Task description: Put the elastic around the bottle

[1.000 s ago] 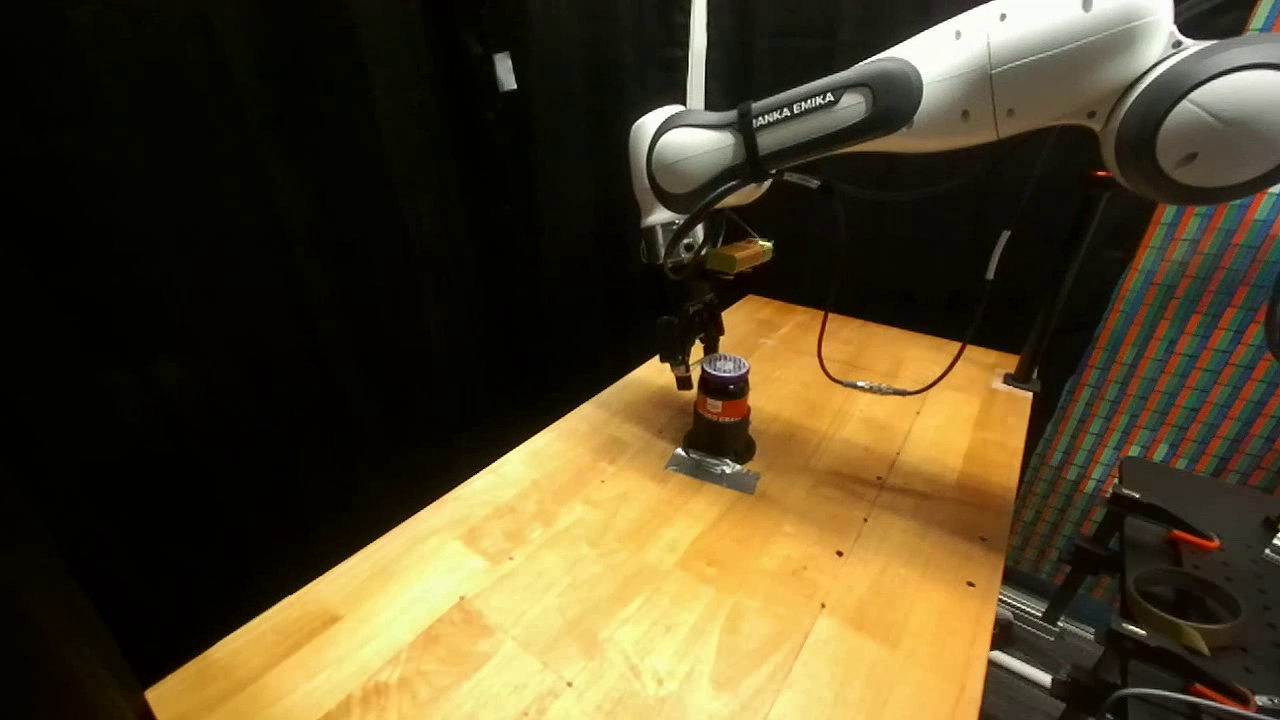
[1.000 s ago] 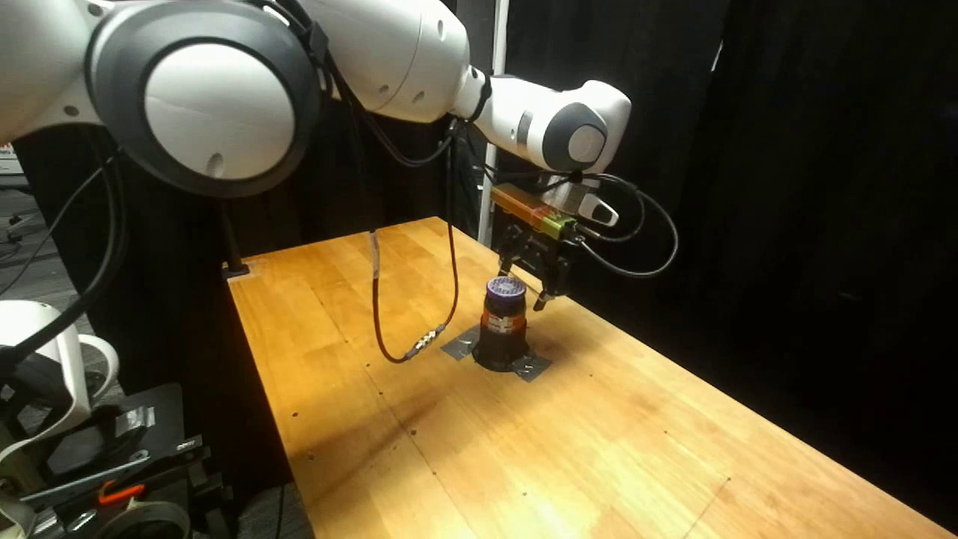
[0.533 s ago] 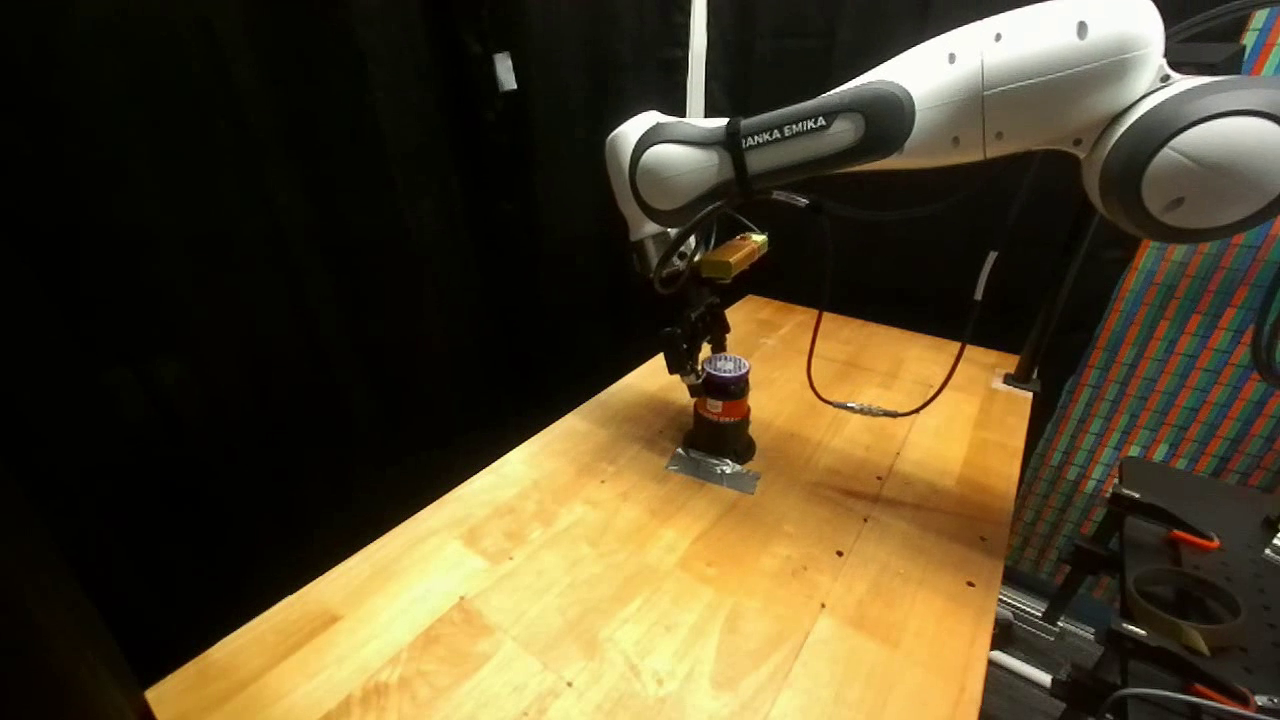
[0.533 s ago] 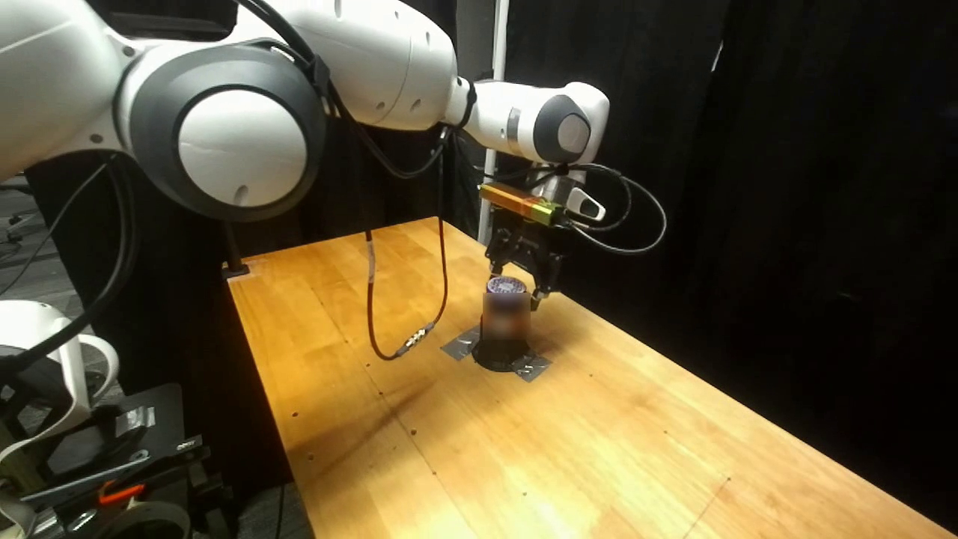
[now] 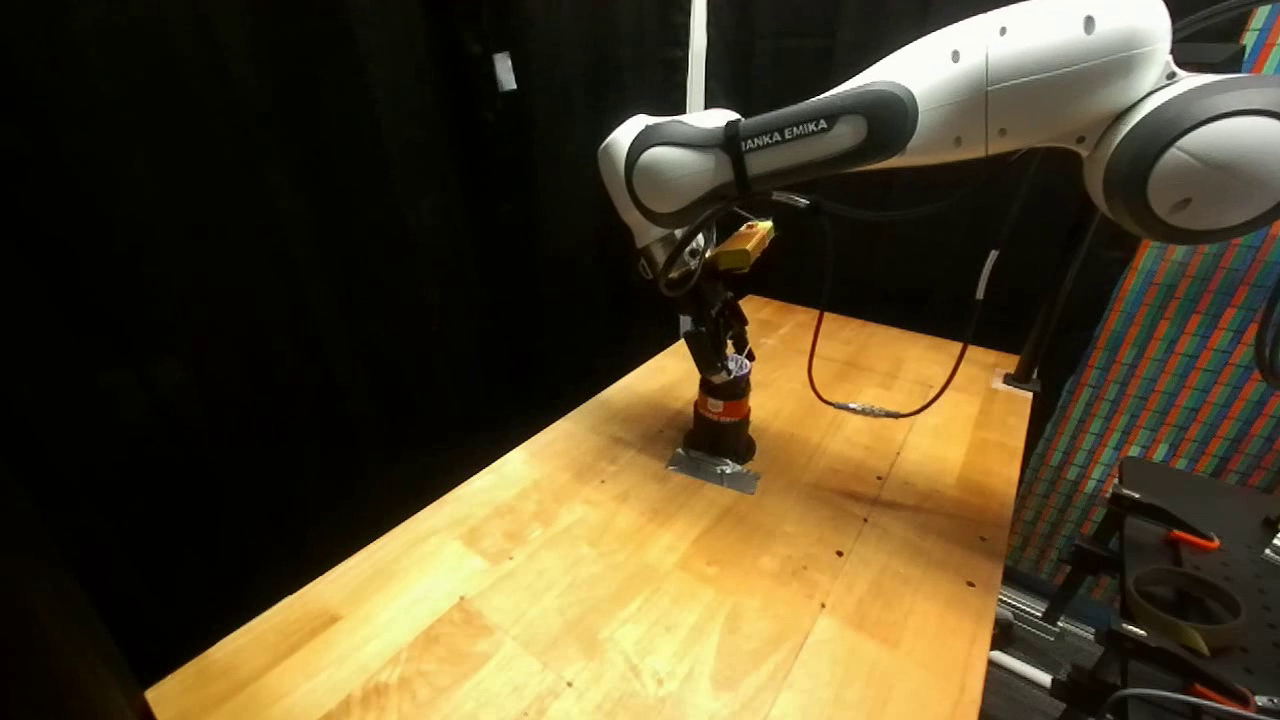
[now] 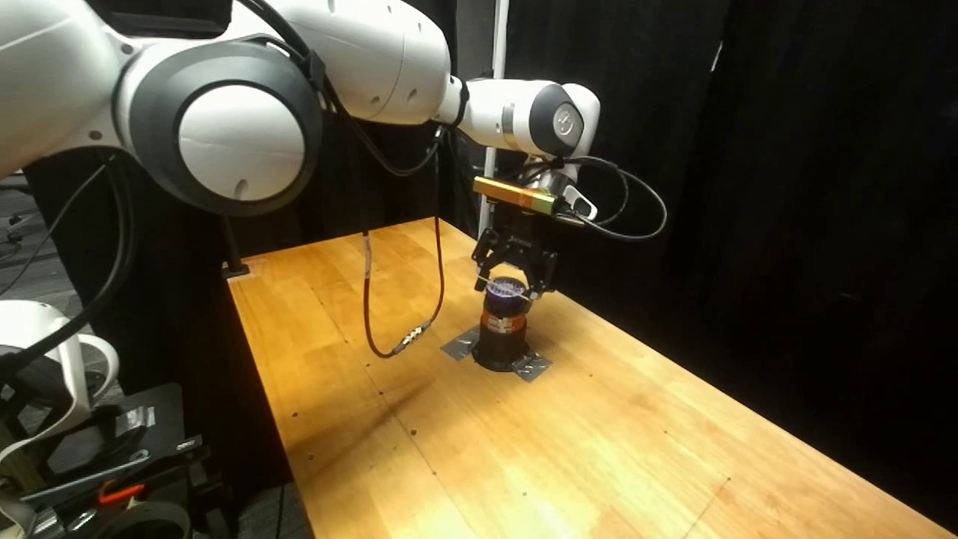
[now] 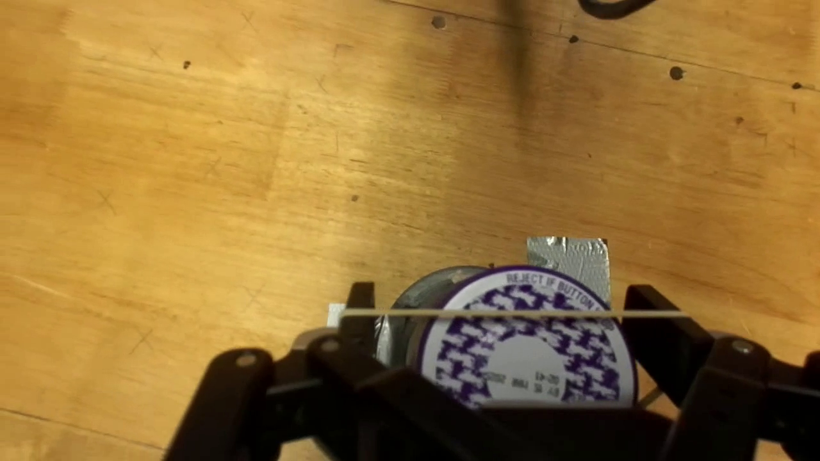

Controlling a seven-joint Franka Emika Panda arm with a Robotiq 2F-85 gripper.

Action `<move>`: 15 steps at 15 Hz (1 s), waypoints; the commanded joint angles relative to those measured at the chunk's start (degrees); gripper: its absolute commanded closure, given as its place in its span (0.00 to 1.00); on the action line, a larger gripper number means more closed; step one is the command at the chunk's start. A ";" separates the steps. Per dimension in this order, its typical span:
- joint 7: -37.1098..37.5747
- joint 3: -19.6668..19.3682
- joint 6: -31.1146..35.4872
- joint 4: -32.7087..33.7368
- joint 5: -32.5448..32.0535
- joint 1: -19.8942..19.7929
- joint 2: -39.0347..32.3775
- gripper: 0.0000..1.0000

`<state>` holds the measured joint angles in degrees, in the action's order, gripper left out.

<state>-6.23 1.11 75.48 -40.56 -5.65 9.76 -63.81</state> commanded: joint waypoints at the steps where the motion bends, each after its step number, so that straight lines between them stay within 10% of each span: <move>1: -4.64 -0.16 1.06 -6.69 -1.18 -1.36 5.48 0.00; 15: -6.75 1.77 31.74 -44.19 -0.72 -3.22 23.99 0.00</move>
<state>-13.37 1.82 101.82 -73.67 -5.64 7.84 -46.09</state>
